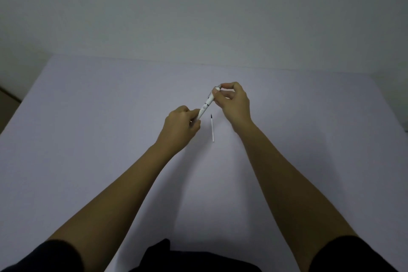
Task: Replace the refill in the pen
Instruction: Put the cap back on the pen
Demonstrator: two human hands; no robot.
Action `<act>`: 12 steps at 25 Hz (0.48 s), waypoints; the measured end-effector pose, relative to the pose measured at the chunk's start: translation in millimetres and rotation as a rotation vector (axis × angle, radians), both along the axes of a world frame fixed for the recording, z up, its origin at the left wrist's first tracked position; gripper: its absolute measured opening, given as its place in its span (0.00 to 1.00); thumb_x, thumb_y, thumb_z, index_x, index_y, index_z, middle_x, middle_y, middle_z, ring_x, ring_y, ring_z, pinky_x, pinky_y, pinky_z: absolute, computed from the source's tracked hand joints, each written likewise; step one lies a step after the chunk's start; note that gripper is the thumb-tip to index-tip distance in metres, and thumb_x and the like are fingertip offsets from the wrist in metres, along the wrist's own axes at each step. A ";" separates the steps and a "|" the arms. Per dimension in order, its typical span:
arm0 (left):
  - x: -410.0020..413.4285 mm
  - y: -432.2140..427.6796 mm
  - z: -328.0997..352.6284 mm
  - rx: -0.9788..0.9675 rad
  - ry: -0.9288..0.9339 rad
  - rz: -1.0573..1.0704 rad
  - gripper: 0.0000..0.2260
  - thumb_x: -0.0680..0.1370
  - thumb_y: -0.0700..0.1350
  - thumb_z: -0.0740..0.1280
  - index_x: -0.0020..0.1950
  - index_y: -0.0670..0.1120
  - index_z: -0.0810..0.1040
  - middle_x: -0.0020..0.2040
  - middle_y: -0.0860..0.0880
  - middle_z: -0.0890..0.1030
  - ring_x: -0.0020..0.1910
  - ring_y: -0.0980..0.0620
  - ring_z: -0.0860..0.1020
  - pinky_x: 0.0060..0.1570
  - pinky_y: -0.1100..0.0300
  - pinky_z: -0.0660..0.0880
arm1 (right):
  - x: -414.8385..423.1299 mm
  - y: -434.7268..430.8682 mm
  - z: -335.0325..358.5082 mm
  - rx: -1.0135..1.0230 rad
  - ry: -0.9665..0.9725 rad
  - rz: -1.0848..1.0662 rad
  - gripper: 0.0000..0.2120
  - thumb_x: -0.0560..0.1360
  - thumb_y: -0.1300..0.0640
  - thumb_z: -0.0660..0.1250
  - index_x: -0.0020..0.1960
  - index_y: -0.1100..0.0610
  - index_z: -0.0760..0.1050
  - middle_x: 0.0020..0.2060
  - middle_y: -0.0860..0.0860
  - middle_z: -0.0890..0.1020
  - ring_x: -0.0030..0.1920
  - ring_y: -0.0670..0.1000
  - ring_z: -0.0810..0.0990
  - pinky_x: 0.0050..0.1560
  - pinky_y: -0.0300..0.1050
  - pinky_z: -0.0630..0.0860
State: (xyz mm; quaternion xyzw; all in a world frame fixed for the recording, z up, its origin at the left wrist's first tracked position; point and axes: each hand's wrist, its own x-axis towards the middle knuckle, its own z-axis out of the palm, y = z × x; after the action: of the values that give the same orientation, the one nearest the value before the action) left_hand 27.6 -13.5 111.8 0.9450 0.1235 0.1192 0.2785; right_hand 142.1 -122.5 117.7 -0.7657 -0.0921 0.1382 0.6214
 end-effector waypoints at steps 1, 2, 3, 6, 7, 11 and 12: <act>7.4 1.6 -3.3 0.015 0.053 -0.002 0.07 0.76 0.42 0.64 0.47 0.39 0.79 0.34 0.43 0.73 0.35 0.44 0.72 0.34 0.54 0.67 | 6.3 2.7 -5.1 -0.010 0.008 0.014 0.08 0.74 0.55 0.68 0.52 0.55 0.74 0.51 0.57 0.83 0.48 0.53 0.83 0.52 0.47 0.81; 14.9 2.3 -7.1 0.022 0.110 -0.004 0.07 0.76 0.42 0.64 0.43 0.38 0.78 0.31 0.46 0.70 0.34 0.45 0.70 0.33 0.55 0.64 | 12.7 5.3 -10.5 -0.042 0.013 0.034 0.10 0.75 0.56 0.66 0.56 0.56 0.74 0.54 0.58 0.82 0.48 0.53 0.83 0.52 0.45 0.80; 22.6 3.0 -12.6 0.016 0.166 0.002 0.09 0.76 0.42 0.64 0.40 0.37 0.76 0.29 0.49 0.66 0.33 0.46 0.68 0.33 0.56 0.62 | 19.7 7.4 -17.3 -0.113 0.006 0.058 0.13 0.77 0.56 0.62 0.61 0.58 0.73 0.56 0.59 0.81 0.50 0.54 0.83 0.52 0.43 0.79; 39.4 4.8 -37.8 -0.066 0.324 0.068 0.11 0.76 0.40 0.64 0.34 0.38 0.73 0.27 0.47 0.68 0.33 0.45 0.70 0.33 0.57 0.64 | 32.9 3.9 -47.9 -0.488 -0.122 0.163 0.19 0.81 0.56 0.53 0.68 0.62 0.67 0.64 0.60 0.76 0.62 0.58 0.76 0.63 0.46 0.70; 42.0 4.7 -47.4 -0.107 0.376 0.094 0.11 0.76 0.40 0.64 0.35 0.37 0.74 0.29 0.44 0.72 0.34 0.44 0.72 0.33 0.55 0.67 | 31.9 -1.2 -60.7 -0.571 -0.142 0.197 0.19 0.81 0.57 0.52 0.69 0.63 0.67 0.66 0.60 0.74 0.66 0.58 0.73 0.67 0.47 0.66; 44.1 -0.2 -89.4 -0.215 0.475 0.152 0.11 0.76 0.40 0.63 0.38 0.34 0.76 0.37 0.35 0.79 0.39 0.39 0.78 0.39 0.50 0.74 | 6.9 -26.6 -119.2 -0.679 -0.083 0.292 0.20 0.81 0.61 0.50 0.72 0.65 0.60 0.74 0.60 0.63 0.74 0.56 0.60 0.73 0.45 0.54; 43.7 -3.0 -97.9 -0.215 0.459 0.162 0.11 0.76 0.40 0.63 0.38 0.34 0.76 0.38 0.34 0.79 0.39 0.38 0.78 0.37 0.51 0.73 | -0.9 -32.5 -131.5 -0.716 -0.096 0.312 0.21 0.81 0.60 0.49 0.73 0.64 0.58 0.75 0.59 0.59 0.76 0.56 0.56 0.74 0.46 0.51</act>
State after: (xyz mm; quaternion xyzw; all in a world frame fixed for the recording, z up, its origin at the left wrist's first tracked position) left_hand 71.2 -16.5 13.9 0.8993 0.2705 -0.0901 0.3316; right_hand 141.1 -154.9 -13.8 -0.9165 -0.1823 0.2182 0.2813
